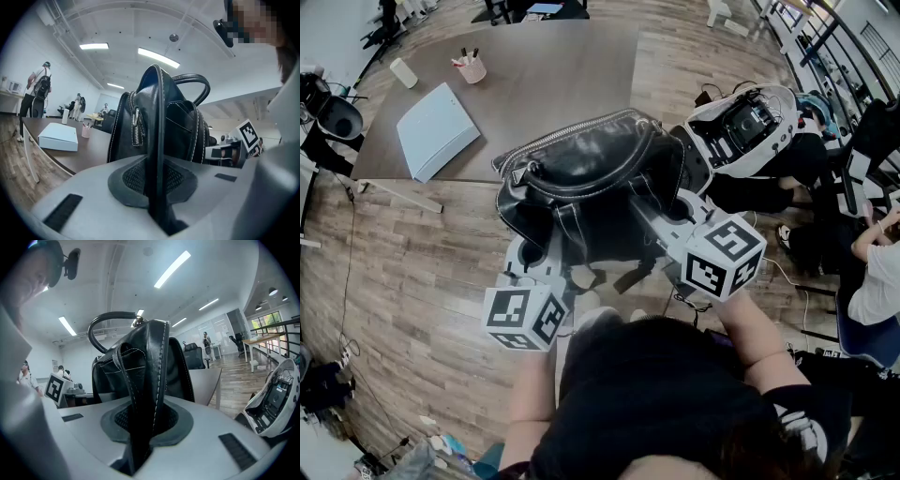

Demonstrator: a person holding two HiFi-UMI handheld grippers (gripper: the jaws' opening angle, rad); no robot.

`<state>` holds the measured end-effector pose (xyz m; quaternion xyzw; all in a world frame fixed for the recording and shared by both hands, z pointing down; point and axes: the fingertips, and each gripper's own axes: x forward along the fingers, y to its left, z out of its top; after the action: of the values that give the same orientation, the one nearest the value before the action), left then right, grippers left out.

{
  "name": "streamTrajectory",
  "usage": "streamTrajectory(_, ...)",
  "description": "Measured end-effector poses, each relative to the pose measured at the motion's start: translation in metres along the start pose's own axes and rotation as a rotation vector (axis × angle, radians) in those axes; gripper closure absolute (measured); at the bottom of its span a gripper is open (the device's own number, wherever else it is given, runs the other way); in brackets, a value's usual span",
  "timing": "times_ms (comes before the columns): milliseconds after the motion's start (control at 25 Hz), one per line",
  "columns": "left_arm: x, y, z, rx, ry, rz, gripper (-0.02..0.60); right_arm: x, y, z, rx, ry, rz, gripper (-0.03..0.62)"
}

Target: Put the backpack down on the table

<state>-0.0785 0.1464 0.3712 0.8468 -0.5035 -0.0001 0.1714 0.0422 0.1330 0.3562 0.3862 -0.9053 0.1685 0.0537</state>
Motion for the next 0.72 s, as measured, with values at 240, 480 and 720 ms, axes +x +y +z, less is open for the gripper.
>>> streamTrajectory(240, -0.005, 0.012, 0.001, 0.003, 0.01, -0.019, 0.531, 0.008, 0.009, -0.003, 0.03, -0.005, -0.003, 0.522)
streamTrajectory(480, -0.012, 0.038, 0.006, 0.009, 0.016, -0.059, 0.529, 0.028, 0.026, -0.005, 0.036, 0.0, -0.033, 0.52)
streamTrajectory(720, -0.021, 0.059, 0.019, 0.009, 0.009, -0.114, 0.529, 0.047, 0.043, 0.004, 0.017, -0.005, -0.072, 0.52)
